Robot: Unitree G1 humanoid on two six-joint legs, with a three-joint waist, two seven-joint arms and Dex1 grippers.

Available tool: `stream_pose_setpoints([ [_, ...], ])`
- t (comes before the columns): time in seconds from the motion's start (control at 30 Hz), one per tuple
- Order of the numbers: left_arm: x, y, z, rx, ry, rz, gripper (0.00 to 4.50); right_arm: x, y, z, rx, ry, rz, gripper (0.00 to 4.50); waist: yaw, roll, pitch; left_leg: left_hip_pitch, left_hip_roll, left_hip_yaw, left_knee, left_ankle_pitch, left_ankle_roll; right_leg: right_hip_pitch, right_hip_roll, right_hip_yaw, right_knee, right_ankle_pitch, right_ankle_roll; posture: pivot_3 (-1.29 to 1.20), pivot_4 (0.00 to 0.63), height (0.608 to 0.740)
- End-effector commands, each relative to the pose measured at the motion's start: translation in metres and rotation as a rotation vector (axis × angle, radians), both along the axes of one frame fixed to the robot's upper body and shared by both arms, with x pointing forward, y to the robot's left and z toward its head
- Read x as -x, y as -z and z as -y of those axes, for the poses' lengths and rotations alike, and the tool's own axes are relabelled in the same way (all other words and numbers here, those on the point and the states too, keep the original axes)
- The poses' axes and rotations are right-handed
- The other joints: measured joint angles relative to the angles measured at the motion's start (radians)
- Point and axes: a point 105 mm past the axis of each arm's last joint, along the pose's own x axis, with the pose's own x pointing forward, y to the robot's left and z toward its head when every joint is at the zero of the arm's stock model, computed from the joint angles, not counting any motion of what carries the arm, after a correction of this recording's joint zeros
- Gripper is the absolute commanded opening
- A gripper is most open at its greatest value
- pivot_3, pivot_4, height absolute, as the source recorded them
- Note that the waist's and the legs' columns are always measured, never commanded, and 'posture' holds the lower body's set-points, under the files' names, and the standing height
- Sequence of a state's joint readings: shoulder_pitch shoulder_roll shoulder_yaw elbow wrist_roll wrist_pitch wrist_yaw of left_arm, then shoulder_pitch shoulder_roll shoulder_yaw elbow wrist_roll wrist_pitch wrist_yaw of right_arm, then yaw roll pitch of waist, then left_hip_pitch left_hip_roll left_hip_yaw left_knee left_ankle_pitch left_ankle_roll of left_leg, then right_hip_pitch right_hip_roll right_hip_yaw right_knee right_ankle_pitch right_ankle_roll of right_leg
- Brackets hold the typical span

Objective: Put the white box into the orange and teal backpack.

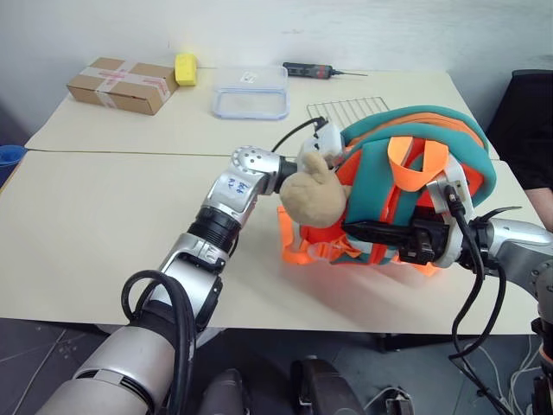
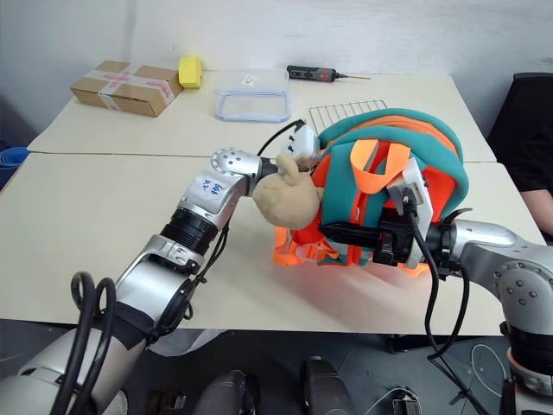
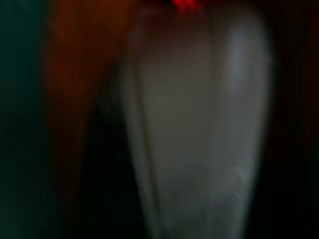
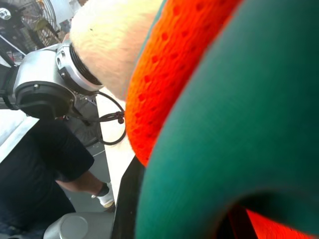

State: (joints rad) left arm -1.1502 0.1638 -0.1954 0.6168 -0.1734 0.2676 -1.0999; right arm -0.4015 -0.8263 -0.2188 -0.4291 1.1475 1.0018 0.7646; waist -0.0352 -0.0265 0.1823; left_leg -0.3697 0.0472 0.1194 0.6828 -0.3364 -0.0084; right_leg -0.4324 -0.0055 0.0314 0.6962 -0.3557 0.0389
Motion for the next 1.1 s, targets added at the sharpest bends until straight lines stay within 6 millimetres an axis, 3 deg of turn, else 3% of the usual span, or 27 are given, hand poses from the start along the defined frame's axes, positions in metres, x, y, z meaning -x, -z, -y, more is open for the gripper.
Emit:
stream_pose_setpoints([
  [0.03,0.001,-0.039,-0.048,0.132,-0.072,0.002,3.47,0.005,-0.002,-0.001,-0.005,0.001,0.023,0.00,-0.008,0.000,0.000,0.000,0.000,0.000,0.000,0.000,0.000,0.000,0.000,0.000,0.000,0.000,0.000,0.00,0.150,0.740],
  [0.13,0.031,-0.056,-0.113,0.190,-0.030,-0.113,4.37,0.005,0.001,0.000,-0.012,0.022,0.011,0.00,-0.024,0.000,0.000,0.000,0.001,-0.001,-0.001,0.001,-0.001,-0.002,0.001,0.001,0.001,0.000,0.000,0.00,0.150,0.740],
  [0.2,0.045,-0.057,-0.132,0.170,-0.020,-0.161,4.47,0.006,0.002,-0.001,-0.018,0.026,0.008,0.00,-0.027,0.000,0.000,0.000,0.001,-0.003,-0.002,0.001,-0.002,-0.004,0.002,0.002,0.002,0.000,0.000,0.00,0.150,0.740],
  [0.3,0.063,-0.058,-0.143,0.124,0.005,-0.187,4.47,0.007,0.002,-0.002,-0.018,0.026,0.005,0.00,-0.009,0.000,0.000,0.000,0.000,-0.006,0.000,0.001,-0.002,-0.001,0.000,0.000,0.002,0.000,0.000,0.00,0.150,0.740],
  [0.43,0.080,-0.074,-0.128,0.163,0.051,-0.197,4.47,0.007,0.000,-0.001,-0.018,0.026,0.001,0.00,0.011,0.000,0.000,-0.001,-0.004,-0.015,0.003,0.000,0.000,0.006,-0.002,-0.001,-0.003,0.000,0.000,0.00,0.150,0.740],
  [0.5,0.087,-0.068,-0.116,0.140,0.079,-0.191,4.47,0.007,-0.001,-0.001,-0.019,0.027,0.002,0.00,0.009,0.000,0.000,-0.002,-0.005,-0.017,0.003,0.000,0.000,0.008,-0.002,0.000,-0.004,0.000,0.000,0.00,0.150,0.740],
  [0.6,0.054,-0.051,-0.082,0.116,-0.126,-0.071,4.47,0.008,-0.004,-0.004,-0.026,0.019,0.006,0.00,0.008,0.000,0.000,-0.001,-0.005,-0.017,0.003,0.000,0.000,0.008,-0.002,0.000,-0.004,0.000,0.000,0.00,0.150,0.740],
  [0.67,0.056,-0.047,-0.068,0.125,-0.114,-0.091,4.47,0.009,-0.005,-0.005,-0.030,0.018,0.007,0.00,0.008,0.000,0.000,-0.001,-0.006,-0.017,0.003,0.001,0.000,0.008,-0.001,0.000,-0.003,0.000,0.000,0.00,0.150,0.740],
  [0.77,0.052,-0.033,-0.063,0.047,-0.142,-0.026,4.47,0.008,-0.006,-0.005,-0.038,0.025,0.006,0.00,-0.003,0.000,0.000,-0.001,-0.006,-0.017,0.000,0.001,0.000,0.006,0.000,0.002,-0.003,0.000,0.000,0.00,0.150,0.740],
  [0.9,0.038,-0.028,-0.063,0.045,-0.211,0.027,3.57,0.009,-0.007,-0.004,-0.043,0.034,0.007,0.00,0.000,0.000,0.000,-0.001,-0.005,-0.020,0.000,0.002,-0.002,0.005,0.003,0.003,-0.002,0.000,0.000,0.00,0.150,0.740],
  [1.1,0.042,-0.034,-0.073,0.067,-0.166,0.017,1.88,0.008,-0.007,0.001,-0.055,0.069,0.006,0.00,0.007,0.000,0.000,-0.001,-0.005,-0.021,0.000,0.002,-0.002,0.005,0.002,0.003,-0.002,0.000,0.000,0.00,0.150,0.740],
])
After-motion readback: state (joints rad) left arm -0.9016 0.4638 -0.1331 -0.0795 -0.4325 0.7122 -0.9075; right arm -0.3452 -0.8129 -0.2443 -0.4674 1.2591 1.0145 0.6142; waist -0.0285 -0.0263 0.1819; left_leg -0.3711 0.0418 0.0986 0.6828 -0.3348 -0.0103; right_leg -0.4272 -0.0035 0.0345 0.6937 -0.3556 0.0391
